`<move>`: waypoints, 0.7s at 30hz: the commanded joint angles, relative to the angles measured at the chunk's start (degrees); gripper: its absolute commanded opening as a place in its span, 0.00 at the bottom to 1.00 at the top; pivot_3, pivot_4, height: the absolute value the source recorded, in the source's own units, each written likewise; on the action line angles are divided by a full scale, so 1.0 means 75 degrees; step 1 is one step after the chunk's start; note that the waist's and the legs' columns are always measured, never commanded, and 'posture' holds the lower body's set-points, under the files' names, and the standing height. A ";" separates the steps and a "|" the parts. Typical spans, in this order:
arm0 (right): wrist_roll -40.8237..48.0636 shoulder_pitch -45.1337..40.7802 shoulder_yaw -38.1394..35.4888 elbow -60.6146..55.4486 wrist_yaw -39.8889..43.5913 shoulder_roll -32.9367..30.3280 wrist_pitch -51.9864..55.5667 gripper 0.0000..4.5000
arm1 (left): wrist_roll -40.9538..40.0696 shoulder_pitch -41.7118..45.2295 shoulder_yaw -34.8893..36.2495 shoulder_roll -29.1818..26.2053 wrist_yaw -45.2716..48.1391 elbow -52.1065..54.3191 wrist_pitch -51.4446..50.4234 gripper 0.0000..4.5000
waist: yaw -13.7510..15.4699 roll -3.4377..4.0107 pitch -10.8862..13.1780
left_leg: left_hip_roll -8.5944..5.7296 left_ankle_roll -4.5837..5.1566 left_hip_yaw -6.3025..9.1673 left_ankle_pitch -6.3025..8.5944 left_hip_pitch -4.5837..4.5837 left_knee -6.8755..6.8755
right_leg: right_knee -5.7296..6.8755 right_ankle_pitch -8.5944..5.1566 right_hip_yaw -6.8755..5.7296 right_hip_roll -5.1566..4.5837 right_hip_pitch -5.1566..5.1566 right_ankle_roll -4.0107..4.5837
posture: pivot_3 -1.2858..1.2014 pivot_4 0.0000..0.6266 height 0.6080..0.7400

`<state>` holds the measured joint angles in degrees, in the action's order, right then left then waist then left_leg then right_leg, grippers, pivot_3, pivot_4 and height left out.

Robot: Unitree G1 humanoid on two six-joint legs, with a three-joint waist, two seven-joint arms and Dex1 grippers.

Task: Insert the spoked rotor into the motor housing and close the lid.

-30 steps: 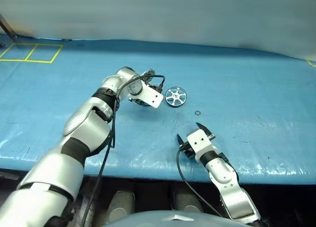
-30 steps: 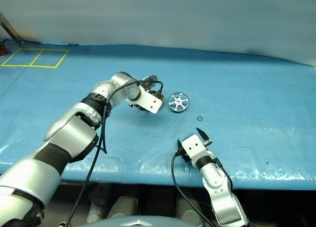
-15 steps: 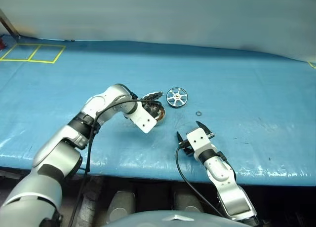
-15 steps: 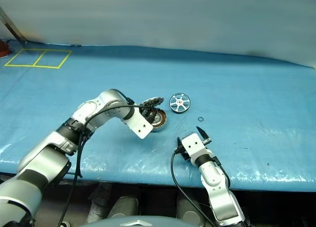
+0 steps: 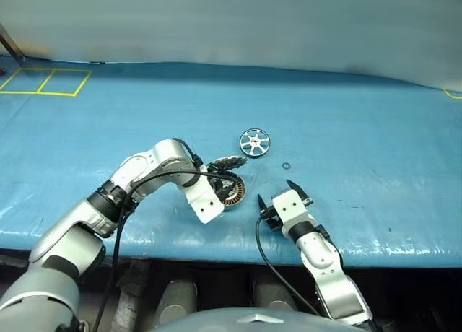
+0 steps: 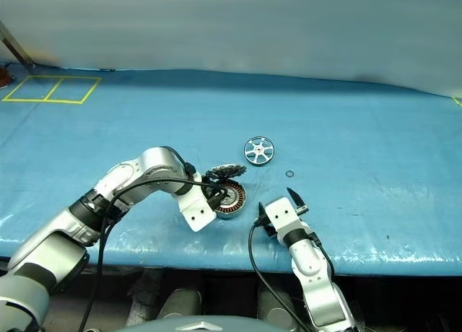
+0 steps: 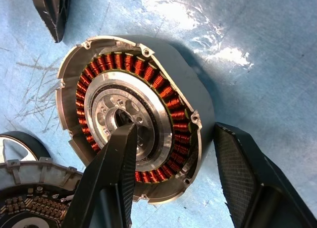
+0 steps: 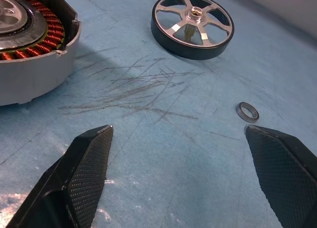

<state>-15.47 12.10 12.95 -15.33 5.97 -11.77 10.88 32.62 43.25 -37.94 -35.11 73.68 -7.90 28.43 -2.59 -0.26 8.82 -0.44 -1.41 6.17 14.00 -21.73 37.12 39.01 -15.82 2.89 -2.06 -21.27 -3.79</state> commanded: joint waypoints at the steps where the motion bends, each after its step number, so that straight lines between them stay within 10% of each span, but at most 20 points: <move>1: -0.0093 -0.0047 -0.0040 0.0055 -0.0073 0.0026 0.0038 1.00 | 0.0407 -0.0247 -0.0420 -0.0275 0.0146 -0.0269 0.0272 0.45 | -0.0017 0.0000 0.0000 | 0.0001 0.0000 0.0000 0.0000 0.0003 -0.0002 | 0.0000 -0.0001 0.0001 0.0001 0.0000 0.0001 | 0.52 0.24 1.00; 7: -0.0147 -0.0132 0.0019 0.0128 -0.0039 0.0032 0.0043 1.00 | 0.0453 -0.0365 -0.0392 -0.0260 -0.0018 -0.0456 0.0296 0.45 | -0.0030 -0.0005 -0.0008 | 0.0004 0.0000 0.0000 0.0000 0.0010 -0.0003 | 0.0000 -0.0010 0.0001 0.0004 0.0006 -0.0015 | 0.52 0.24 1.00; 12: -0.0139 -0.0163 0.0010 0.0131 0.0003 0.0015 0.0035 1.00 | 0.0170 -0.0589 -0.0147 -0.0240 0.0005 -0.0254 -0.0027 0.88 | -0.0057 0.0002 -0.0013 | 0.0005 0.0000 -0.0003 0.0000 0.0018 -0.0004 | 0.0000 -0.0012 0.0005 0.0005 0.0011 -0.0017 | 0.52 0.24 1.00; 21: -0.0152 -0.0335 0.0050 0.0277 0.0062 0.0049 -0.0043 1.00 | -0.1234 -0.0964 0.0383 -0.0928 0.0545 0.0757 0.0171 0.88 | -0.0125 0.0005 -0.0013 | 0.0006 0.0004 -0.0015 0.0003 0.0013 -0.0023 | -0.0001 -0.0014 0.0018 0.0004 -0.0007 -0.0007 | 0.52 0.24 1.00</move>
<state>-16.43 9.95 13.22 -13.62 6.32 -11.49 10.58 25.22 36.81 -34.95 -40.65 76.14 -3.74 28.22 -3.53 -0.22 8.72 -0.39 -1.38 6.05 14.02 -21.64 36.95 39.00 -15.93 3.02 -2.03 -21.34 -3.83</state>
